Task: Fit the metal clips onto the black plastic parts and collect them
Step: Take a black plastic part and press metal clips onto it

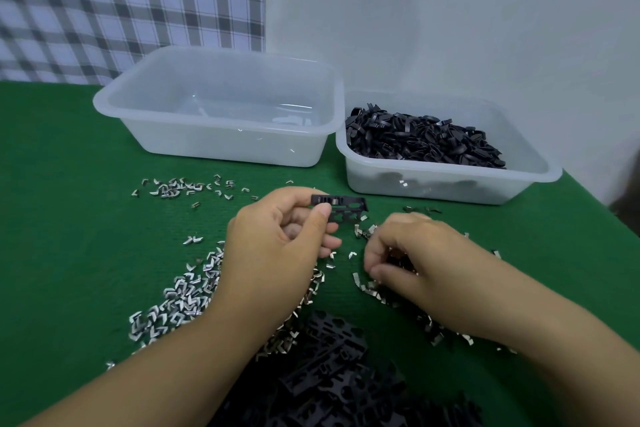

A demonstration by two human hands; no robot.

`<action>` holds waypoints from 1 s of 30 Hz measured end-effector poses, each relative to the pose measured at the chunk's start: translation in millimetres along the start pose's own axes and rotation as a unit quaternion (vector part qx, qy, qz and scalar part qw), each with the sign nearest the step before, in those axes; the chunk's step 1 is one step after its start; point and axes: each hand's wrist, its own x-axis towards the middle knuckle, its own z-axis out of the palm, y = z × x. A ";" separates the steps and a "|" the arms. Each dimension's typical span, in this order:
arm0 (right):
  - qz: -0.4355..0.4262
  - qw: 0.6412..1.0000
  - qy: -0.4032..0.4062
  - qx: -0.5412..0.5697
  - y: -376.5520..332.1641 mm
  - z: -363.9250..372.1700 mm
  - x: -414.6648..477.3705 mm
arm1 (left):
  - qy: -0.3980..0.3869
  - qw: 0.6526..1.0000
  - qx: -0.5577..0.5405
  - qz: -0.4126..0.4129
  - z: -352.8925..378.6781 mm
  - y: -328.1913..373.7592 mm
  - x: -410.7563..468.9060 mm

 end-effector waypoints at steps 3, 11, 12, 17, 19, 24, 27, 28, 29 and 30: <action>0.036 0.990 0.090 0.103 2.5 -1.6 1.8 | 0.010 1.000 0.006 -0.002 0.1 -0.2 0.7; 0.075 0.915 0.196 0.344 7.8 3.8 8.1 | -0.016 0.997 0.070 0.021 -2.2 -3.1 -0.7; 0.072 0.906 0.197 0.367 7.4 5.0 8.3 | -0.022 0.996 0.081 0.028 -1.9 -3.1 -1.3; 0.055 0.867 0.210 0.449 3.3 10.6 10.4 | -0.047 0.991 0.116 0.057 0.0 -1.3 -3.7; 0.053 0.859 0.234 0.452 2.2 12.3 10.4 | -0.056 0.988 0.126 0.070 -0.6 -0.6 -4.5; 0.040 0.862 0.286 0.417 -5.2 14.5 8.2 | -0.086 0.980 0.146 0.103 0.3 3.1 -6.3; 0.033 0.881 0.291 0.371 -9.2 17.6 8.1 | -0.095 0.973 0.172 0.118 0.4 2.7 -7.2; 0.027 0.887 0.290 0.359 -10.5 18.5 8.0 | -0.094 0.973 0.173 0.121 0.8 2.2 -7.1; 0.020 0.890 0.289 0.351 -11.9 18.8 7.7 | -0.091 0.975 0.166 0.121 0.8 2.2 -7.0; 0.014 0.891 0.289 0.350 -12.7 18.6 7.4 | -0.086 0.977 0.153 0.118 0.9 1.9 -6.7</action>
